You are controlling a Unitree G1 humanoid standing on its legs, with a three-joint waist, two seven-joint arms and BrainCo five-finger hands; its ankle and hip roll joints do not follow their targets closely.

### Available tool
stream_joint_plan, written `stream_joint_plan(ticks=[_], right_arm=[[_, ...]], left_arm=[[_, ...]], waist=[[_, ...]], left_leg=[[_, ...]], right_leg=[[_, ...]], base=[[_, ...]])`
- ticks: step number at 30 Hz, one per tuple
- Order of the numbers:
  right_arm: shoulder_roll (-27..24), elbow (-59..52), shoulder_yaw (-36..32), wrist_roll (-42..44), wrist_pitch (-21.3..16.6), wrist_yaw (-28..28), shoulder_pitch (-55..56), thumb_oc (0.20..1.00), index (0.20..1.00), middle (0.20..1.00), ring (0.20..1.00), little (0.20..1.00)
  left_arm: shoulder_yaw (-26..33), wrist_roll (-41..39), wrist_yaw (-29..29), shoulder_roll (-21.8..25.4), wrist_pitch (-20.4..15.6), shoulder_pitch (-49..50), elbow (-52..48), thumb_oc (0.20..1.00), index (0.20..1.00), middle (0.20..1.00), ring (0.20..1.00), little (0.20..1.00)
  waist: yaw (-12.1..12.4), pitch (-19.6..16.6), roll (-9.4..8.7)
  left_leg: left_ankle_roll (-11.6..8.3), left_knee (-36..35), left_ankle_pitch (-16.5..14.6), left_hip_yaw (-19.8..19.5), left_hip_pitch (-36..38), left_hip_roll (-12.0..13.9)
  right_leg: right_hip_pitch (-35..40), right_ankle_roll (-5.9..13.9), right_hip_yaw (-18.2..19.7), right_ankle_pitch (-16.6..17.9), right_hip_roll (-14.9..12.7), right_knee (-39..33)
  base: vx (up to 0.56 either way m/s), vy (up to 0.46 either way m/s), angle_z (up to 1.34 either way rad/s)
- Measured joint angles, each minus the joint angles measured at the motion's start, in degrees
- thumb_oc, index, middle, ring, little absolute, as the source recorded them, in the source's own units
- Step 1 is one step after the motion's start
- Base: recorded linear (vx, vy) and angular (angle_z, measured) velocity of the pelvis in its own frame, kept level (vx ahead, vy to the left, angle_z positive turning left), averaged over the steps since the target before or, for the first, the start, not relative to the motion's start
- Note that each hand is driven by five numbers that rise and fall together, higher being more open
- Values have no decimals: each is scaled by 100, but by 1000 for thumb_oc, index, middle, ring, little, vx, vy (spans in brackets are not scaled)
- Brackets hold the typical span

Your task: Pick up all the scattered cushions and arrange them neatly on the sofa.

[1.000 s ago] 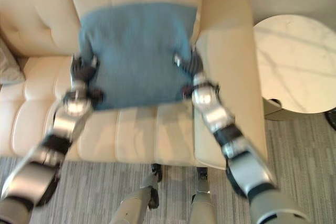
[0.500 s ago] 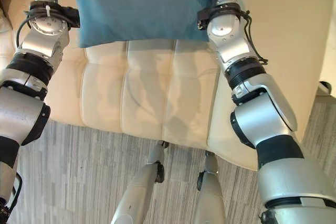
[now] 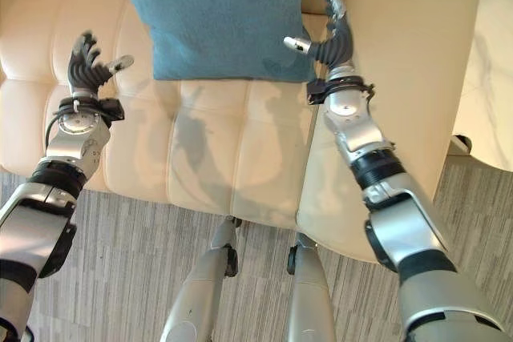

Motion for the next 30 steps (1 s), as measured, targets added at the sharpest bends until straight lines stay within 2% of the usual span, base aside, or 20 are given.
stream_joint_plan(ticks=[1,3,4,6,7,9,10,12,13,18,20,21,22,23,24,26,27,28,29,30], right_arm=[[-41,-529,-152,-199,9,179,608,1000,1000,1000,1000,1000],[-139,-1084,-260,-397,-67,341,1429,1000,1000,1000,1000,1000],[-120,-1402,-426,-550,-50,565,2171,1000,1000,1000,1000,1000],[-127,-2039,-748,-697,-91,800,3222,1000,1000,1000,1000,1000],[-76,-2096,-874,-829,-88,1101,4168,1000,1000,1000,1000,1000],[-58,-2027,-994,-952,-24,1390,4937,1000,1000,1000,1000,1000],[151,-1982,-1259,-1030,-45,1570,5299,1000,1000,1000,1000,1000],[374,-1711,-1418,-1055,-7,1770,5921,1000,1000,1000,1000,1000],[600,-1002,-1463,-1285,20,1951,6553,1000,1000,1000,1000,1000],[868,350,-1340,-1869,163,2078,7246,1000,1000,1000,1000,1000],[1031,806,-1211,-1944,179,2078,7168,1000,1000,1000,1000,1000],[1063,989,-1094,-1941,192,2079,7000,1000,1000,1000,1000,1000],[1142,1007,-1036,-1932,205,2075,6928,1000,1000,1000,1000,1000],[1199,1153,-1006,-1906,191,2028,6892,1000,1000,1000,1000,1000],[1215,1252,-910,-1911,208,2059,6838,1000,1000,1000,1000,1000],[1233,1235,-812,-1901,260,2060,6768,1000,1000,1000,1000,1000],[1221,1225,-820,-1899,264,2054,6744,1000,1000,1000,1000,1000],[1185,1190,-829,-1899,266,2048,6666,1000,1000,1000,1000,1000],[1195,1192,-839,-1894,264,2028,6618,1000,1000,1000,1000,1000],[1194,1173,-851,-1871,272,2018,6555,1000,1000,1000,1000,1000]], left_arm=[[177,33,-73,-4,-31,587,-631,1000,1000,1000,1000,1000],[431,135,-122,20,-160,1410,-1233,1000,1000,1000,1000,1000],[707,275,-231,19,-112,2117,-1465,1000,1000,1000,1000,1000],[1083,443,-342,11,-107,3045,-1917,1000,1000,1000,1000,1000],[1391,557,-503,-101,-18,3939,-1890,1000,1000,1000,1000,1000],[1457,722,-652,-199,138,4586,-1730,1000,1000,1000,1000,1000],[1631,821,-797,-382,159,4897,-1718,1000,1000,1000,1000,1000],[1676,929,-975,-692,286,5474,-1508,1000,1000,1000,1000,1000],[1665,1219,-1172,-951,357,6051,-1048,1000,1000,1000,1000,1000],[1480,1859,-1388,-1372,527,6737,51,1000,1000,1000,1000,1000],[1345,2043,-1451,-1501,551,6599,551,1000,1000,1000,1000,1000],[1270,2055,-1447,-1509,561,6472,836,1000,1000,1000,1000,1000],[1265,2102,-1441,-1525,621,6297,974,1000,1000,1000,1000,1000],[1246,2107,-1419,-1533,622,6078,952,1000,1000,1000,1000,1000],[1195,2139,-1413,-1520,602,5941,846,1000,1000,1000,1000,1000],[1209,2158,-1363,-1455,571,5847,660,1000,1000,1000,1000,1000],[1207,2157,-1344,-1457,575,5861,653,1000,1000,1000,1000,1000],[1198,2155,-1300,-1465,606,5906,646,1000,1000,1000,1000,1000],[1193,2157,-1274,-1443,608,5983,609,1000,1000,1000,1000,1000],[1169,2155,-1264,-1439,618,6049,612,1000,1000,1000,1000,1000]], waist=[[-42,-3,-55],[-77,-92,-163],[-108,-190,-295],[-110,-266,-411],[-169,-489,-578],[-203,-683,-752],[-223,-736,-797],[-316,-940,-847],[-347,-1268,-868],[-529,-1698,-830],[-619,-1725,-856],[-583,-1712,-854],[-723,-1677,-820],[-745,-1629,-700],[-655,-1561,-591],[-557,-1552,-500],[-524,-1556,-485],[-430,-1555,-470],[-386,-1560,-510],[-353,-1577,-554]], left_leg=[[-74,-1,-245,36,362,24],[-73,0,-309,103,660,36],[-90,1,-417,168,883,70],[-56,0,-460,184,1115,97],[-38,1,-549,265,1313,126],[-1,-1,-598,380,1465,140],[24,0,-619,456,1565,142],[27,-4,-728,503,1829,117],[55,-4,-807,637,2076,97],[181,-6,-1013,1140,2587,-45],[228,-7,-1031,1419,2558,-110],[327,0,-1038,1525,2494,-57],[494,-40,-997,1614,2380,-41],[676,59,-896,1623,2232,96],[603,-8,-784,1628,2284,239],[657,26,-681,1502,2139,454],[665,28,-675,1488,2122,482],[559,36,-663,1380,2107,481],[442,8,-566,1231,2061,443],[333,12,-477,1141,2007,425]], right_leg=[[361,16,3,-62,16,-73],[677,41,23,-92,2,-186],[887,-67,4,-161,12,-260],[1150,-75,2,-162,35,-355],[1341,-96,11,-173,59,-433],[1464,-99,0,-170,53,-521],[1556,-98,6,-169,51,-536],[1824,-92,46,-160,24,-644],[2002,-52,159,-138,17,-667],[2187,45,670,-24,18,-721],[2000,187,902,367,13,-692],[1844,404,965,633,44,-722],[1755,736,836,494,1,-664],[1470,547,610,-189,91,286],[1230,222,548,-700,265,1342],[1135,364,660,-1474,346,3271],[1243,420,651,-1607,312,3422],[1556,451,645,-1800,271,3311],[2166,283,597,-2133,220,2231],[2433,130,584,-2299,202,1709]], base=[[101,-28,-14],[132,-24,-21],[152,-8,-27],[151,4,-22],[127,24,-23],[108,37,-30],[117,49,-29],[71,101,-27],[21,153,-32],[-126,117,-60],[-220,19,-82],[-261,6,-85],[-406,-18,-47],[-466,-42,-14],[-294,-109,7],[-203,-176,7],[-143,-205,-2],[-173,-249,-3],[-255,-242,-2],[-367,-274,3]])
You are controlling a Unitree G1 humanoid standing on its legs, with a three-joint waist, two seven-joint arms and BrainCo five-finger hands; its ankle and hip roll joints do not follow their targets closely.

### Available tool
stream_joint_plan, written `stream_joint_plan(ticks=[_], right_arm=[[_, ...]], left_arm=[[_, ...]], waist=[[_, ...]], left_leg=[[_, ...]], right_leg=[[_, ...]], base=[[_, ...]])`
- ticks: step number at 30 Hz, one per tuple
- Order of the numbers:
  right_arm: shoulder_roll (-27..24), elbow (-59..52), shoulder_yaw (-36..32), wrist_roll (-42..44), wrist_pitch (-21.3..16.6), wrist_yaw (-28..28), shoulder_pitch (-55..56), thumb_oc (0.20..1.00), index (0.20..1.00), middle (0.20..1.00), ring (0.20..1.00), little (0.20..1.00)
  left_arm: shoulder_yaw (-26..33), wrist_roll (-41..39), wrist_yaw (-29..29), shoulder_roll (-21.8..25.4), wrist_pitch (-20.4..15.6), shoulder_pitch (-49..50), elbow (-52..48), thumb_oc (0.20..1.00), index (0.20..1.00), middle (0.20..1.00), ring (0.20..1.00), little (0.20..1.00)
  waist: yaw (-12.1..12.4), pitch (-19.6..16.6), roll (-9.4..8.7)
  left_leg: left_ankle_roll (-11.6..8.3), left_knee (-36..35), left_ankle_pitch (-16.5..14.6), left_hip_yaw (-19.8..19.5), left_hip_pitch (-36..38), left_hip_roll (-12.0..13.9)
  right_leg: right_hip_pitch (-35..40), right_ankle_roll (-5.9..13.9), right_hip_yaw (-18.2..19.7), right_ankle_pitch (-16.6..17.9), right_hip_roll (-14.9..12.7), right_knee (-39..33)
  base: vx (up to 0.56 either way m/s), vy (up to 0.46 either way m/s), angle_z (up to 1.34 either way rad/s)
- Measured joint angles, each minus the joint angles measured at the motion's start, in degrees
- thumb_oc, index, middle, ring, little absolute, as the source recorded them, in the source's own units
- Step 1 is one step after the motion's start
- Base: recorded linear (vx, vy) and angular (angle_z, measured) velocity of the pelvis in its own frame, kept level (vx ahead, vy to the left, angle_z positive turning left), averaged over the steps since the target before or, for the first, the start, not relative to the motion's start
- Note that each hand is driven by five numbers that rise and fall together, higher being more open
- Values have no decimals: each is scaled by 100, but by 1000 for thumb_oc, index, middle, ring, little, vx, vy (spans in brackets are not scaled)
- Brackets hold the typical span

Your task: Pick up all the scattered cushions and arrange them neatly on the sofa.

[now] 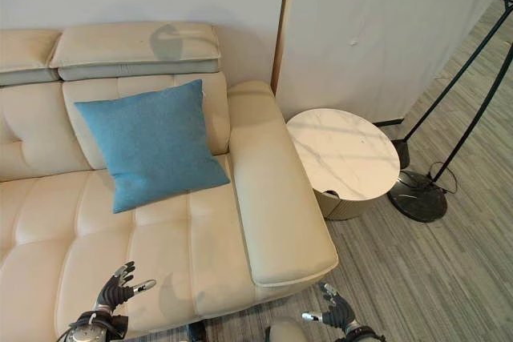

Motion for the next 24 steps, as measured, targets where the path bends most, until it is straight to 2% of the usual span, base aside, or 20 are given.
stream_joint_plan(ticks=[1,2,3,4,5,6,7,8,9,10,11,12,13,14,16,19,21,22,24], right_arm=[[-16,-1,-47,18,-3,-11,-30,1000,1000,1000,1000,1000],[-200,-118,-101,70,5,-81,-60,1000,1000,1000,1000,1000],[-289,-205,-114,69,-1,-99,-70,1000,1000,1000,1000,1000],[-292,-185,-149,71,33,-127,-101,1000,1000,1000,1000,1000],[-383,-300,-147,112,13,-158,-89,1000,1000,1000,1000,1000],[-513,-344,-138,185,16,-168,-89,1000,1000,1000,1000,1000],[-525,-376,-184,202,19,-186,-67,1000,1000,1000,1000,1000],[-432,-374,-296,246,23,-216,-8,1000,1000,1000,1000,1000],[-402,-390,-301,278,22,-203,-13,1000,1000,1000,1000,1000],[-409,-422,-322,292,15,-209,-34,1000,1000,1000,1000,1000],[-437,-441,-377,295,13,-222,-38,1000,1000,1000,1000,1000],[-454,-423,-352,295,22,-210,-81,1000,1000,1000,1000,1000],[-449,-431,-352,295,17,-201,-96,1000,1000,1000,1000,1000],[-454,-433,-367,296,-4,-196,-87,1000,1000,1000,1000,1000],[-462,-415,-373,295,6,-188,-74,1000,1000,1000,1000,1000],[-313,-304,-339,290,17,-148,-78,1000,1000,1000,1000,1000],[-312,-226,-338,287,23,-146,-72,1000,1000,1000,1000,1000],[-312,-183,-337,276,23,-144,-72,1000,1000,1000,1000,1000],[-311,-143,-339,275,25,-146,-34,1000,1000,1000,1000,1000]], left_arm=[[7,2,22,-45,7,-56,-2,1000,1000,1000,1000,1000],[-139,0,32,-150,45,11,-173,1000,1000,1000,1000,1000],[-176,0,31,-145,35,-10,-343,1000,1000,1000,1000,1000],[-166,-1,37,-171,28,-28,-395,1000,1000,1000,1000,1000],[-197,-4,35,-182,62,104,-504,1000,1000,1000,1000,1000],[-198,-3,33,-177,65,132,-596,1000,1000,1000,1000,1000],[-185,-2,34,-156,67,63,-608,1000,1000,1000,1000,1000],[-189,-4,29,-118,75,-54,-620,1000,1000,1000,1000,1000],[-181,-5,29,-63,66,-79,-665,1000,1000,1000,1000,1000],[-181,-5,27,-34,44,-101,-675,1000,1000,1000,1000,1000],[-181,-6,27,-41,14,-152,-657,1000,1000,1000,1000,1000],[-153,-7,29,-49,-16,-175,-660,1000,1000,1000,1000,1000],[-156,-6,27,-53,-16,-174,-659,1000,1000,1000,1000,1000],[-163,-5,25,-88,-14,-166,-656,1000,1000,1000,1000,1000],[-158,-6,27,-116,-21,-222,-682,1000,1000,1000,1000,1000],[-144,-1,35,-91,-18,-326,-645,1000,1000,1000,1000,1000],[-131,1,34,-82,-18,-245,-648,1000,1000,1000,1000,1000],[-119,0,31,-66,-17,-158,-649,1000,1000,1000,1000,1000],[-119,0,30,-68,-8,-25,-648,1000,1000,1000,1000,1000]], waist=[[31,27,0],[111,71,408],[71,106,467],[121,156,469],[219,152,517],[203,205,536],[142,243,416],[29,246,152],[65,184,-55],[42,157,-149],[-39,145,-155],[-44,151,-163],[-47,144,-151],[-127,117,-15],[-204,113,133],[-195,97,84],[-185,81,82],[-185,54,82],[-185,-32,105]], left_leg=[[-116,23,85,-59,-65,37],[-265,-10,359,-295,-344,348],[-342,2,402,-372,-510,441],[-455,7,183,-375,-592,512],[-438,17,-67,-500,-670,592],[-690,-48,-247,-881,-732,605],[-769,122,-264,-1018,-814,513],[-733,559,-290,-1126,-901,158],[-684,886,-417,-1210,-874,-105],[-638,1113,-517,-1286,-868,-235],[-606,1050,-564,-1286,-592,-294],[-580,989,-597,-1499,-258,-370],[-557,926,-616,-1534,-94,-370],[-495,684,-622,-1471,321,-332],[-460,315,-640,-1360,545,-249],[-299,160,-655,-1288,539,-293],[-241,85,-656,-1284,636,-339],[-175,71,-691,-1278,669,-373],[-176,-10,-687,-1261,710,-398]], right_leg=[[144,-349,-9,33,59,-433],[14,-396,-111,216,498,-517],[-155,-638,-84,195,580,-461],[-226,-795,-132,212,644,-495],[-412,-901,-194,423,822,-296],[-488,-1075,-300,425,871,-248],[-497,-1153,-418,418,744,-321],[-538,-1225,-496,529,464,-359],[-603,-1168,-401,663,292,-464],[-543,-1141,-381,764,221,-657],[-481,-1092,-379,969,213,-877],[-469,-1080,-309,1037,245,-951],[-446,-1069,-307,1094,259,-996],[-349,-1020,-359,1173,354,-1142],[-333,-962,-454,1209,448,-1192],[-307,-684,-469,1404,398,-1450],[-168,-598,-443,1511,360,-1665],[-89,-633,-441,1541,331,-1758],[-53,-646,-423,1613,315,-1885]], base=[[-271,-168,18],[-293,-177,33],[-243,-112,42],[-500,-177,12],[-467,-128,1],[-494,-125,12],[-310,-67,62],[-203,-37,49],[-110,-19,36],[-111,-6,12],[-112,17,9],[-76,62,-5],[11,66,-18],[-2,64,0],[-13,48,16],[1,63,6],[-3,52,0],[4,36,-6],[-11,63,-5]])
